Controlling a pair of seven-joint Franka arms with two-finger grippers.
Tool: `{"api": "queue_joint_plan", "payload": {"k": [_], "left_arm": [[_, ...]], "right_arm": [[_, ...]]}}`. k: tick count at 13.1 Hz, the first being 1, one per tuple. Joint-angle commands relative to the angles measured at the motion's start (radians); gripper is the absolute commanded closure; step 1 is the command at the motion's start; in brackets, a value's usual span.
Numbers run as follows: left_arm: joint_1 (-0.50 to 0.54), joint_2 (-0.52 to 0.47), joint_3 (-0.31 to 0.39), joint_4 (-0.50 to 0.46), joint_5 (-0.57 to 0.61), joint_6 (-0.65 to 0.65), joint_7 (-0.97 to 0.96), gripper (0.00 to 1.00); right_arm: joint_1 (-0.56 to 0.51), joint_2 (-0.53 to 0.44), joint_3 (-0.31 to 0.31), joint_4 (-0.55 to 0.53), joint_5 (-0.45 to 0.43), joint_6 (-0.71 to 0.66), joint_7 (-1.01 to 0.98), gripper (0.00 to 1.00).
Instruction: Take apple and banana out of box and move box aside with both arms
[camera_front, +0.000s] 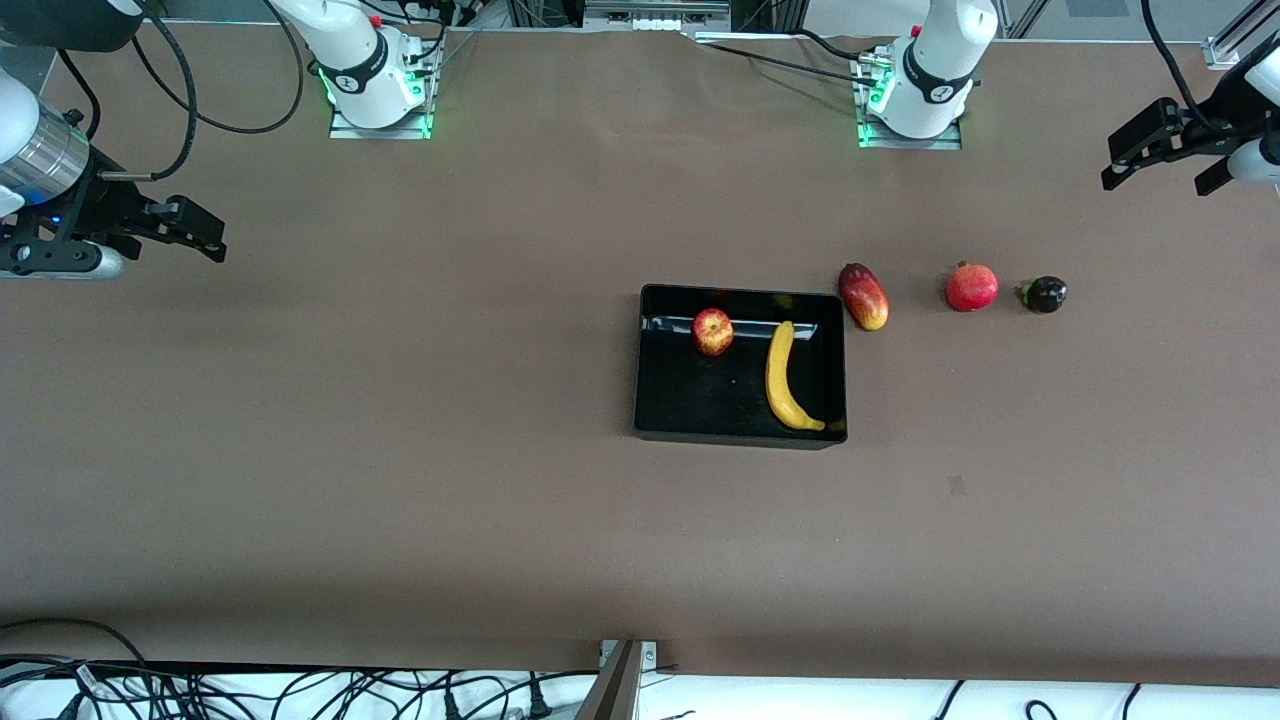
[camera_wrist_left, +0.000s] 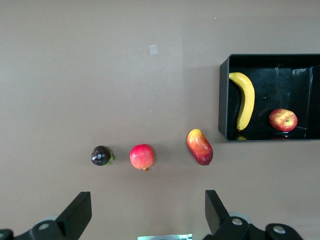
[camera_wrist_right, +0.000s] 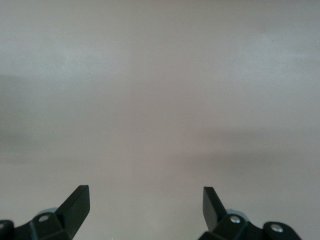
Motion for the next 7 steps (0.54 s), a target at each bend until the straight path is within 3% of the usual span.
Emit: {"api": "queue_joint_plan", "payload": {"k": [1, 7], "left_arm": [[-0.006, -0.021, 0.003, -0.016, 0.022, -0.007, -0.011, 0.0], [-0.006, -0.018, 0.003, -0.018, 0.021, -0.007, -0.022, 0.0]], "right_arm": [[-0.008, 0.004, 0.005, 0.017, -0.006, -0.013, 0.001, 0.0], [-0.008, 0.004, 0.005, 0.017, -0.006, -0.013, 0.001, 0.0]]}}
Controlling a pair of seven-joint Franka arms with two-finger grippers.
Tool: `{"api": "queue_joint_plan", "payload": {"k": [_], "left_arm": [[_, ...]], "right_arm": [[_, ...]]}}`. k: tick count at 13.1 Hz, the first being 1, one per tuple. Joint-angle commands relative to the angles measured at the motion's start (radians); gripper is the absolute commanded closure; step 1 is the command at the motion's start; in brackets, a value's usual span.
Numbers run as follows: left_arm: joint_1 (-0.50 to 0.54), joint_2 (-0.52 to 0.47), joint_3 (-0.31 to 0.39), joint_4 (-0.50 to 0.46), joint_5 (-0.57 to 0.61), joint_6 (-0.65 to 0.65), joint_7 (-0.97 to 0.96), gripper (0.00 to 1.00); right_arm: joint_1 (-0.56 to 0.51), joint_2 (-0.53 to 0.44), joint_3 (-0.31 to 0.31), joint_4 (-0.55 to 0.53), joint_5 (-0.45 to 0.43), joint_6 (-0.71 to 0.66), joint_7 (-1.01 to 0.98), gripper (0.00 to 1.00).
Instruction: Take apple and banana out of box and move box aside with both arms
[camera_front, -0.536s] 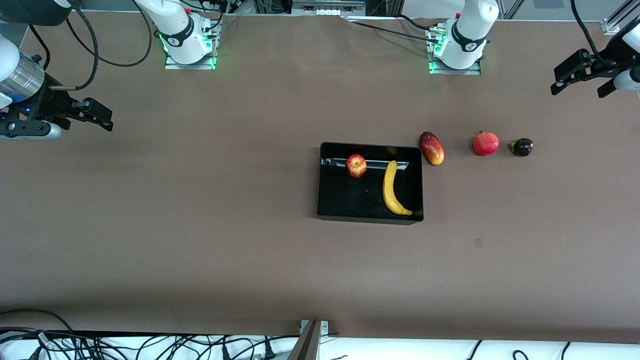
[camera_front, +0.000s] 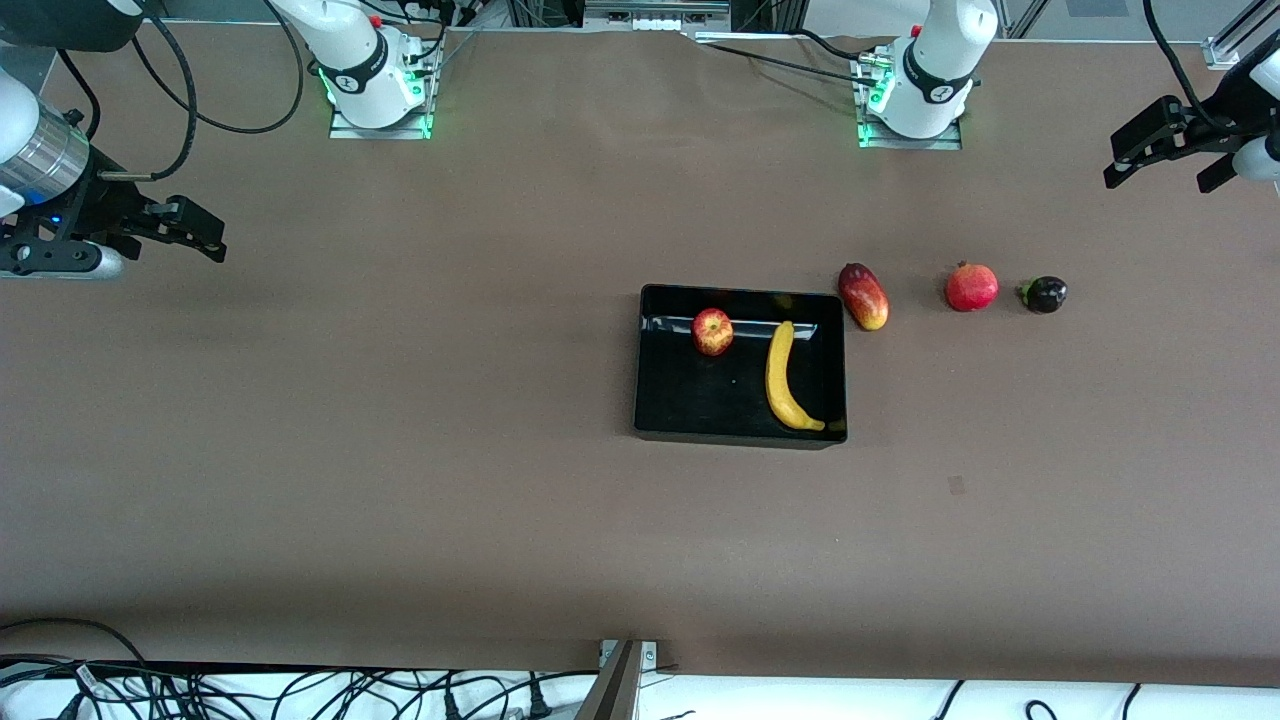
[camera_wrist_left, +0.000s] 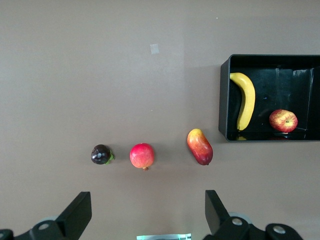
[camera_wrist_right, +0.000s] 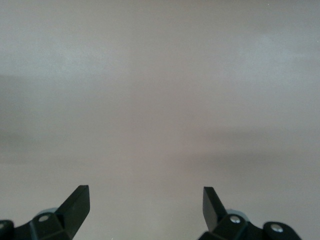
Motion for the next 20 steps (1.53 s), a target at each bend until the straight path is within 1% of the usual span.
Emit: {"api": "queue_joint_plan", "payload": {"k": [1, 5, 6, 8, 9, 10, 11, 12, 13, 14, 18, 20], "left_arm": [[-0.006, -0.017, 0.002, -0.019, 0.02, -0.005, -0.024, 0.0], [-0.006, -0.014, 0.002, -0.02, 0.02, -0.005, -0.032, 0.0], [-0.008, -0.011, 0.0, -0.023, 0.02, 0.002, -0.073, 0.0], [-0.008, 0.027, -0.006, -0.026, 0.002, 0.034, -0.18, 0.0], [-0.01, 0.059, -0.016, -0.032, 0.001, 0.057, -0.231, 0.0], [-0.017, 0.101, -0.045, -0.037, -0.013, 0.088, -0.321, 0.0], [-0.02, 0.15, -0.099, -0.058, -0.015, 0.152, -0.45, 0.0], [-0.02, 0.187, -0.158, -0.101, -0.009, 0.245, -0.592, 0.0], [-0.022, 0.231, -0.194, -0.126, -0.006, 0.315, -0.703, 0.0], [-0.035, 0.28, -0.223, -0.129, -0.004, 0.355, -0.792, 0.0], [-0.16, 0.412, -0.228, -0.137, -0.006, 0.456, -0.967, 0.0], [-0.206, 0.487, -0.24, -0.134, -0.004, 0.542, -1.076, 0.0]], "right_arm": [[-0.008, 0.004, 0.005, 0.017, -0.006, -0.013, 0.001, 0.0], [-0.008, 0.004, 0.005, 0.017, -0.006, -0.013, 0.001, 0.0], [-0.008, 0.004, 0.005, 0.016, -0.006, -0.013, 0.001, 0.0], [-0.008, 0.004, 0.005, 0.017, -0.006, -0.013, 0.001, 0.0], [-0.008, 0.004, 0.005, 0.017, -0.006, -0.013, 0.001, 0.0], [-0.008, 0.004, 0.005, 0.017, -0.006, -0.013, 0.001, 0.0], [-0.008, 0.004, 0.005, 0.017, -0.006, -0.013, -0.001, 0.0], [-0.008, 0.004, 0.005, 0.017, -0.006, -0.013, -0.001, 0.0], [-0.008, 0.004, 0.005, 0.017, -0.006, -0.013, -0.001, 0.0], [-0.008, 0.004, 0.005, 0.017, -0.006, -0.015, -0.001, 0.0], [-0.008, 0.004, 0.005, 0.016, -0.006, -0.015, -0.002, 0.0], [-0.008, 0.004, 0.005, 0.016, -0.006, -0.019, -0.002, 0.0]]}}
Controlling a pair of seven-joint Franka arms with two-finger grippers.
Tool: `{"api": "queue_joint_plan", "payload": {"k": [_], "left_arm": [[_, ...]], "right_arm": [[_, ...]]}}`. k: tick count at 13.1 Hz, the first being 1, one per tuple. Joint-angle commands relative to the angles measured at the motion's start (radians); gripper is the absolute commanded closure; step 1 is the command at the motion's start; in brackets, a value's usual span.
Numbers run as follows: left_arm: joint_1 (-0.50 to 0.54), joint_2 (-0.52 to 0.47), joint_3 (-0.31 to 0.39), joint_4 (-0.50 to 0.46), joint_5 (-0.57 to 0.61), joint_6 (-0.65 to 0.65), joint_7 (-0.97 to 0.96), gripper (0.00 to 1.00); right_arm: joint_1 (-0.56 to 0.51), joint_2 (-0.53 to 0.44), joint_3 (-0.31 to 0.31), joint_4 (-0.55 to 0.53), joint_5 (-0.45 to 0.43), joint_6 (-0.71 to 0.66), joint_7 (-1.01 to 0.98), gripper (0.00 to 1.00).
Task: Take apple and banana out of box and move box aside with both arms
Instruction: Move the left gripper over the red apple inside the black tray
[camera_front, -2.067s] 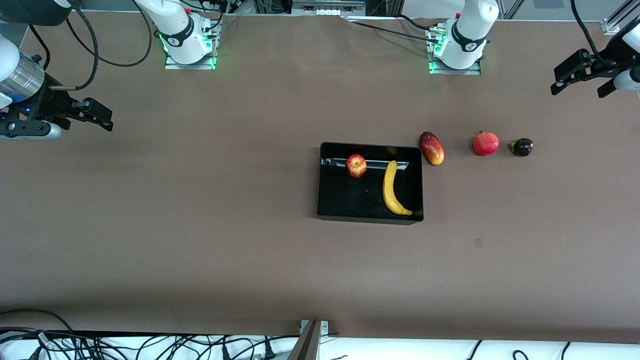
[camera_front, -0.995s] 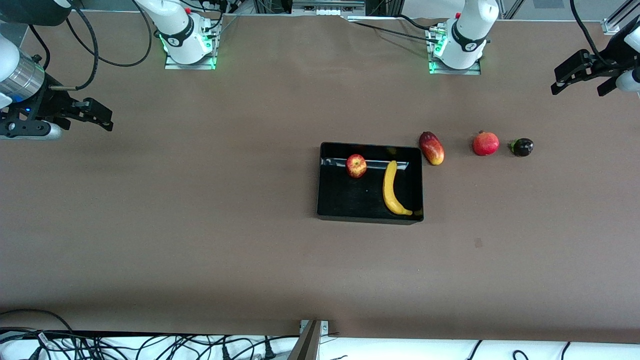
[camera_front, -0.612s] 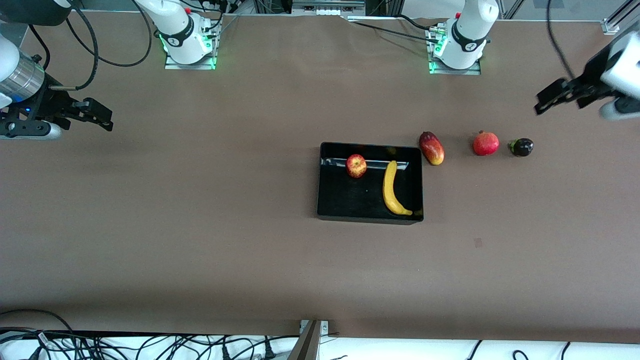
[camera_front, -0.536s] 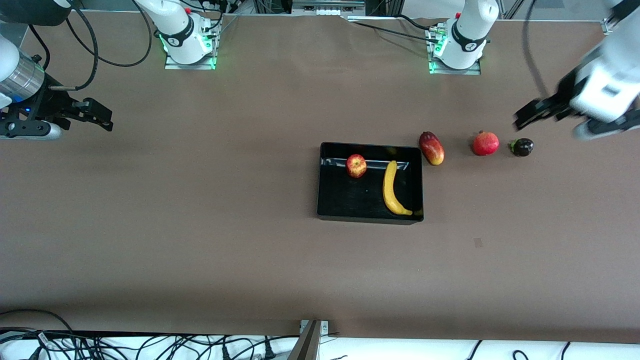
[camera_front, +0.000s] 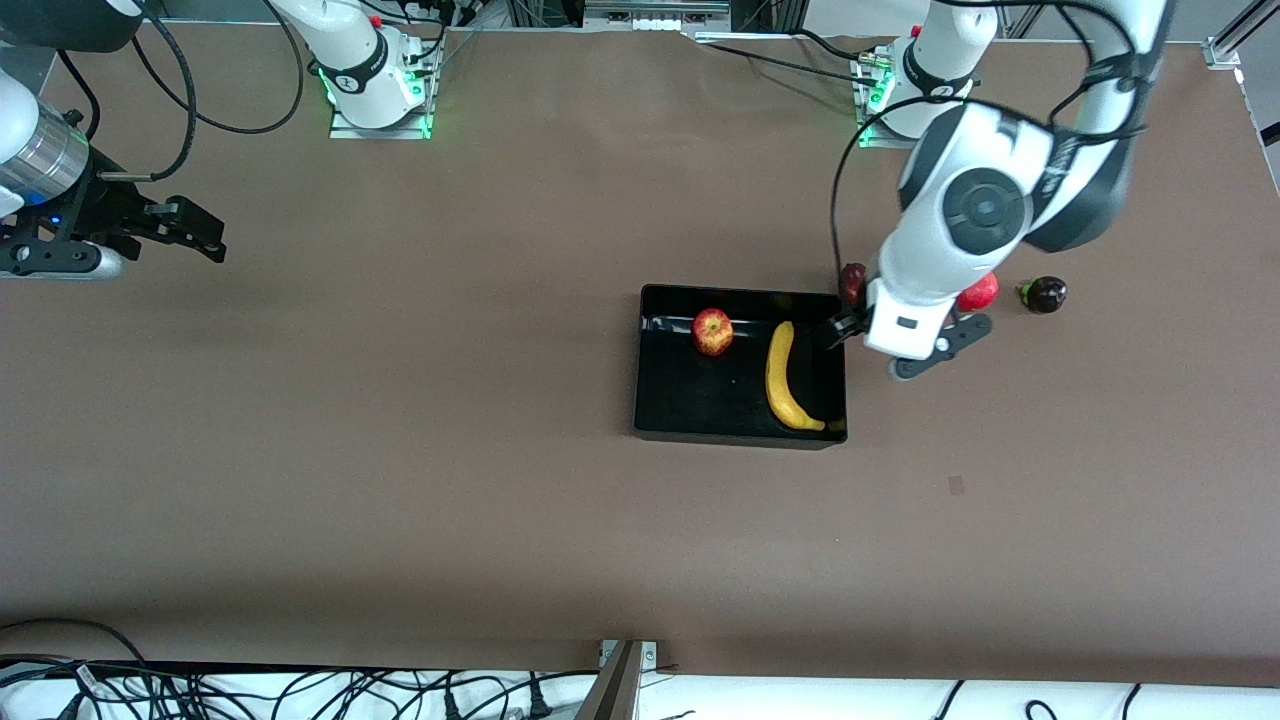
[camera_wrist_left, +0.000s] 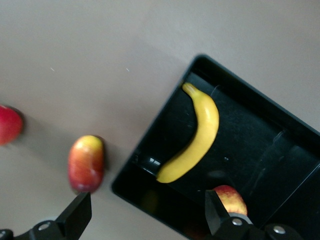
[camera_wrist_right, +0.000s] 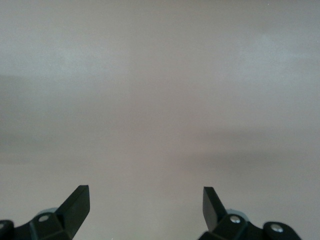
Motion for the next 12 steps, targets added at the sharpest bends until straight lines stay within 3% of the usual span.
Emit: {"api": "queue_joint_plan", "payload": {"k": [1, 5, 12], "left_arm": [[-0.049, 0.075, -0.011, 0.008, 0.004, 0.085, -0.11, 0.0], [-0.089, 0.197, -0.049, 0.005, -0.048, 0.208, -0.119, 0.0], [-0.13, 0.264, -0.102, -0.027, -0.048, 0.349, -0.202, 0.0]], "right_arm": [[-0.008, 0.002, 0.005, 0.014, -0.006, -0.018, -0.002, 0.0], [-0.008, 0.002, 0.005, 0.014, -0.006, -0.02, -0.002, 0.0], [-0.008, 0.002, 0.005, 0.014, -0.006, -0.021, -0.002, 0.0]]}}
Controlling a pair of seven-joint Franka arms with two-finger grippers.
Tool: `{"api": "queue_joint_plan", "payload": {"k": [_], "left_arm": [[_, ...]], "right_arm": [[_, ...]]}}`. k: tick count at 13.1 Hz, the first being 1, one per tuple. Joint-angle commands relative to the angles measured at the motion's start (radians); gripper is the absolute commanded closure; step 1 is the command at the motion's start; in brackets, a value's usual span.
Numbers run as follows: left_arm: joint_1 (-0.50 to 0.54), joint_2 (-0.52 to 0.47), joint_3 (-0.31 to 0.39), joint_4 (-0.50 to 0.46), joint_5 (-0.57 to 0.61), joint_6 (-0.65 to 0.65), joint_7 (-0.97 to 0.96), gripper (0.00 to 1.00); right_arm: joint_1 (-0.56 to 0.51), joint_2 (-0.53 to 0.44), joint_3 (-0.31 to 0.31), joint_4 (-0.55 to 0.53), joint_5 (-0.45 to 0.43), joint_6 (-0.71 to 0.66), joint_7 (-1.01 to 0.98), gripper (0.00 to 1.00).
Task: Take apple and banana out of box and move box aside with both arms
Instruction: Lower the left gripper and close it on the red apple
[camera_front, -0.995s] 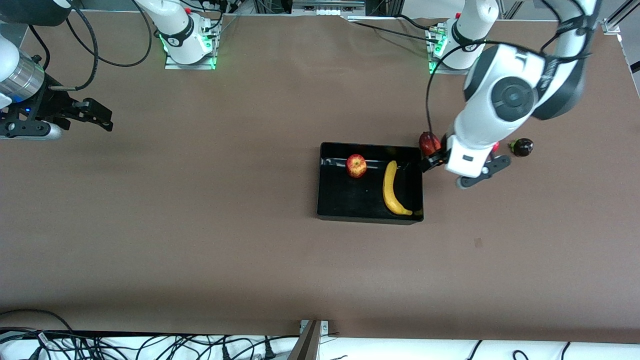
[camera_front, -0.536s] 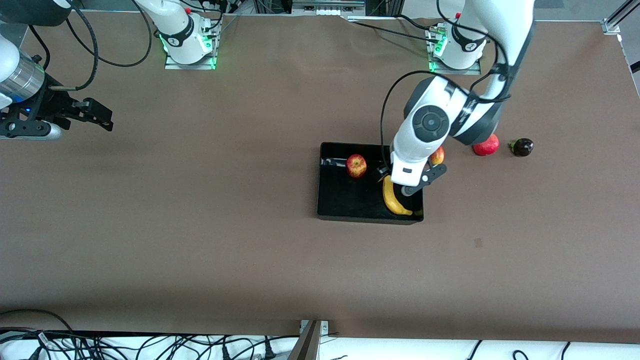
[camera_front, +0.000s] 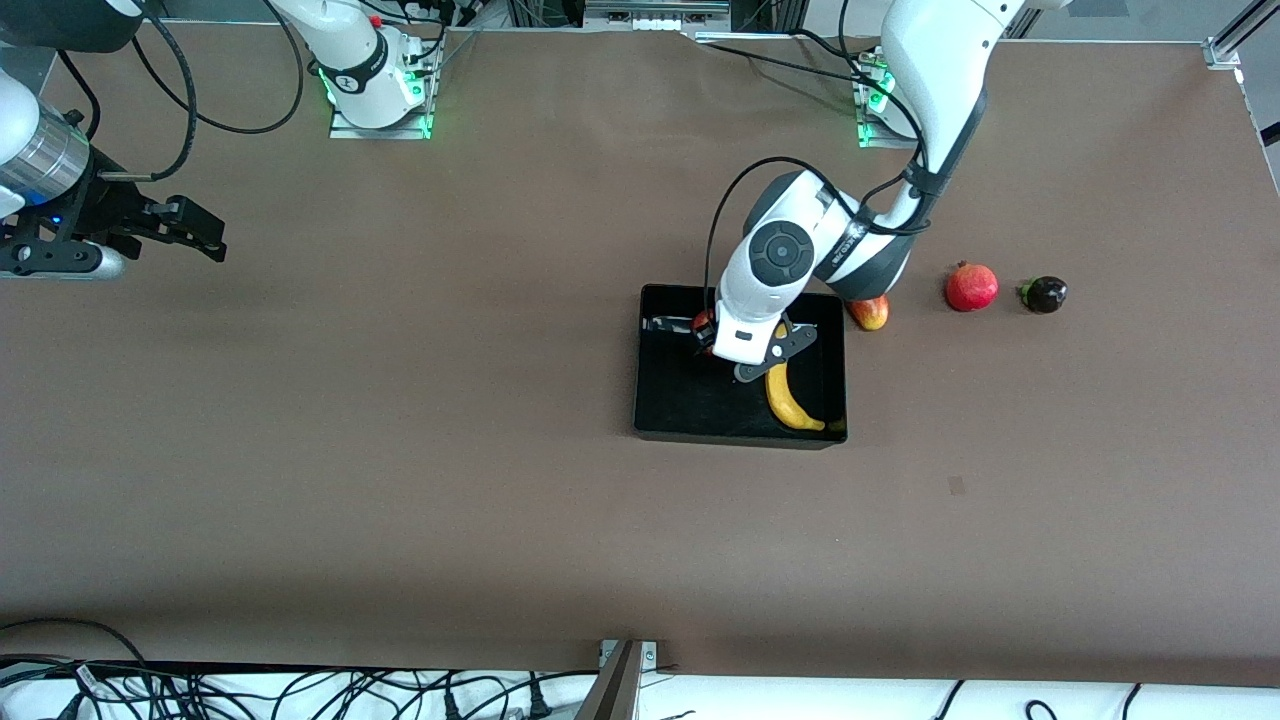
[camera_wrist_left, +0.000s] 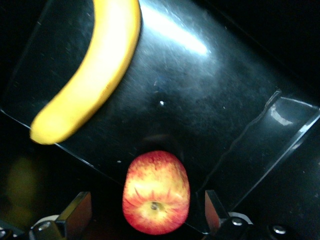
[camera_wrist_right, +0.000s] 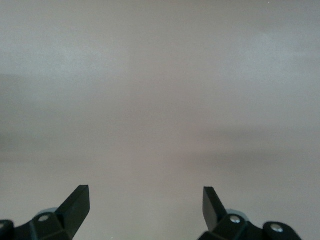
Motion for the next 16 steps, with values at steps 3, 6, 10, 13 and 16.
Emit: {"api": "queue_joint_plan", "payload": {"k": [3, 6, 10, 13, 16], "left_arm": [[-0.009, 0.025, -0.002, -0.06, -0.009, 0.148, -0.029, 0.0], [-0.018, 0.041, -0.003, -0.068, 0.004, 0.168, -0.068, 0.03], [-0.024, 0.045, -0.005, -0.066, 0.041, 0.176, -0.1, 1.0], [-0.011, -0.002, -0.013, -0.048, 0.04, 0.067, -0.097, 1.0], [0.064, -0.057, -0.013, 0.076, 0.028, -0.199, -0.01, 1.0]], "right_arm": [[-0.008, 0.002, 0.005, 0.014, -0.006, -0.019, -0.002, 0.0], [-0.008, 0.002, 0.005, 0.014, -0.006, -0.019, -0.002, 0.0], [-0.008, 0.002, 0.005, 0.014, -0.006, -0.019, -0.002, 0.0], [-0.008, 0.002, 0.005, 0.014, -0.006, -0.019, -0.004, 0.0], [-0.008, 0.002, 0.003, 0.014, -0.006, -0.019, -0.004, 0.0]]}}
